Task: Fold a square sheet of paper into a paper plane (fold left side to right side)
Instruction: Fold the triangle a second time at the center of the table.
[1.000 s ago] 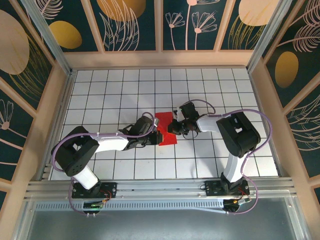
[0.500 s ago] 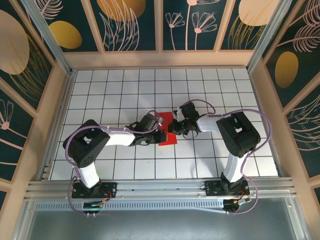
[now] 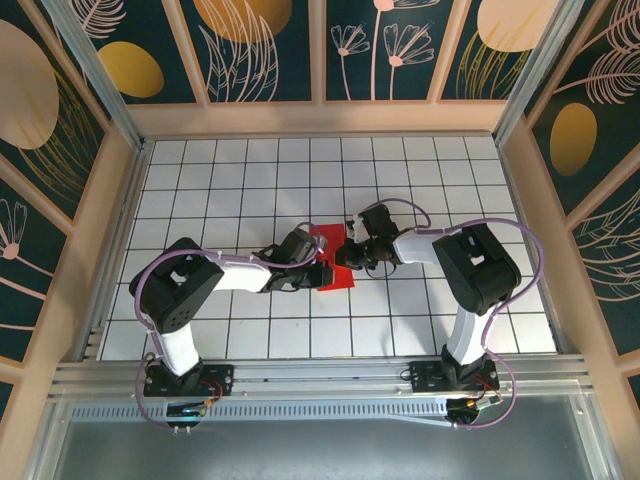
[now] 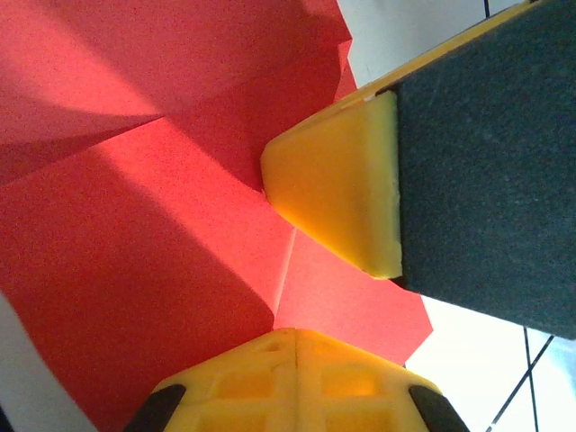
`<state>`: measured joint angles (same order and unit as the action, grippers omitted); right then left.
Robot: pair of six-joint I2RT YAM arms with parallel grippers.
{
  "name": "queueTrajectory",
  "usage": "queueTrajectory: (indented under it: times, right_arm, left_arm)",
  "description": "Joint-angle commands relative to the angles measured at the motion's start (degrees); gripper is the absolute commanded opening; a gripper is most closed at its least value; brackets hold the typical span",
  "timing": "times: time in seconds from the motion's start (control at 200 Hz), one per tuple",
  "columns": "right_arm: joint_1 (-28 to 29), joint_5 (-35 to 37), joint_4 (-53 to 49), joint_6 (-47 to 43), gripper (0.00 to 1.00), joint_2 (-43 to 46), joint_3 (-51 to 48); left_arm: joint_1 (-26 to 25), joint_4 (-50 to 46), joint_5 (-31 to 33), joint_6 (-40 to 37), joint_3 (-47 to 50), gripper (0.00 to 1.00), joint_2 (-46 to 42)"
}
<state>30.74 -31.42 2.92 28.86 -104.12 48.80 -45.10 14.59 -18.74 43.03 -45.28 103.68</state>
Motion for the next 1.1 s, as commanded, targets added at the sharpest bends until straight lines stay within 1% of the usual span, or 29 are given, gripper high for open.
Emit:
queueTrajectory:
  times: [0.0, 0.44, 0.781, 0.946, 1.091]
  right_arm:
    - [0.2, 3.1, -4.9, -1.2, 0.0, -3.2, -0.2]
    - [0.0, 3.5, -5.9, -1.6, 0.0, -4.1, 0.2]
    - [0.0, 3.3, -6.1, -1.7, 0.0, -4.2, 0.4]
    - [0.0, 3.0, -6.2, -1.7, 0.0, -4.3, 0.5]
    - [0.1, 2.9, -6.2, -1.9, 0.0, -4.3, 0.6]
  left_arm:
    - [0.3, 0.6, -0.6, -2.3, 2.0, 0.0, 0.0]
    - [0.1, 0.0, -2.5, -7.3, 8.8, 0.01, -5.1]
    - [-0.7, 0.0, -3.0, -7.2, 11.8, 0.01, -7.8]
    - [-0.9, 0.0, -1.9, -6.4, 13.4, 0.02, -9.8]
    - [-0.8, -2.6, 0.9, -5.9, 13.1, 0.01, -14.7]
